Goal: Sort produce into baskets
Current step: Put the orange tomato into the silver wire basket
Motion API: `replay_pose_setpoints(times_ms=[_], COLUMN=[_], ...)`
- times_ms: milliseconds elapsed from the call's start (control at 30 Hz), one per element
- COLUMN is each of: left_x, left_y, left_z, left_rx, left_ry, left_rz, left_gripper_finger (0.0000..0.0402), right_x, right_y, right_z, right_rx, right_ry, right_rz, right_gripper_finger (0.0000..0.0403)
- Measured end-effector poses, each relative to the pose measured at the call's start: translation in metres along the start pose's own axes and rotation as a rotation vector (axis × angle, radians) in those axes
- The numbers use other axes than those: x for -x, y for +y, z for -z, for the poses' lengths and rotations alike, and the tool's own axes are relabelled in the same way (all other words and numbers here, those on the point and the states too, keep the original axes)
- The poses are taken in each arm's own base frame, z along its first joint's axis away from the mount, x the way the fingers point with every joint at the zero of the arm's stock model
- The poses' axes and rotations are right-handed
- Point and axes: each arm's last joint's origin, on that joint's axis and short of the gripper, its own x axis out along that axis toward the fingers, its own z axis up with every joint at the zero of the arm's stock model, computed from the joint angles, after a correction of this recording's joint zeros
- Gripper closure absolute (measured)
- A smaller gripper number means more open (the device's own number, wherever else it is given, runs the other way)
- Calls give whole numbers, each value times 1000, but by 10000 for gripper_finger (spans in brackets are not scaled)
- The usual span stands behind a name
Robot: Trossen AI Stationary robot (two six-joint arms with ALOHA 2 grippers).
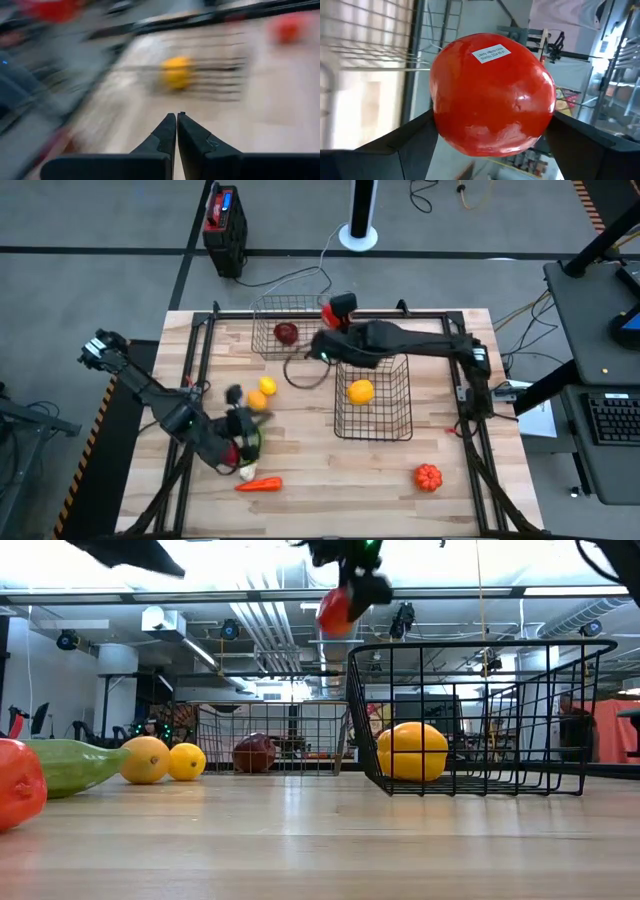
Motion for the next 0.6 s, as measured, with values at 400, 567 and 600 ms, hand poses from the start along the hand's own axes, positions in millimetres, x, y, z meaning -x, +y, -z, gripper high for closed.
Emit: replay_pose_setpoints(times_ms=[400,567,600], left_x=[-24,-31,-31], left_y=[21,27,28], left_z=[9,2,-1], left_rx=[113,293,306], left_ry=[-539,-584,-602], left_rz=[377,406,440], left_gripper_finger=[402,399,395], right_x=[180,227,231], right_y=[61,109,118], right_z=[9,6,5], right_rx=[-163,9,40], right_ry=[-457,-512,-497], right_rz=[-67,181,243], right_gripper_finger=[79,86,87])
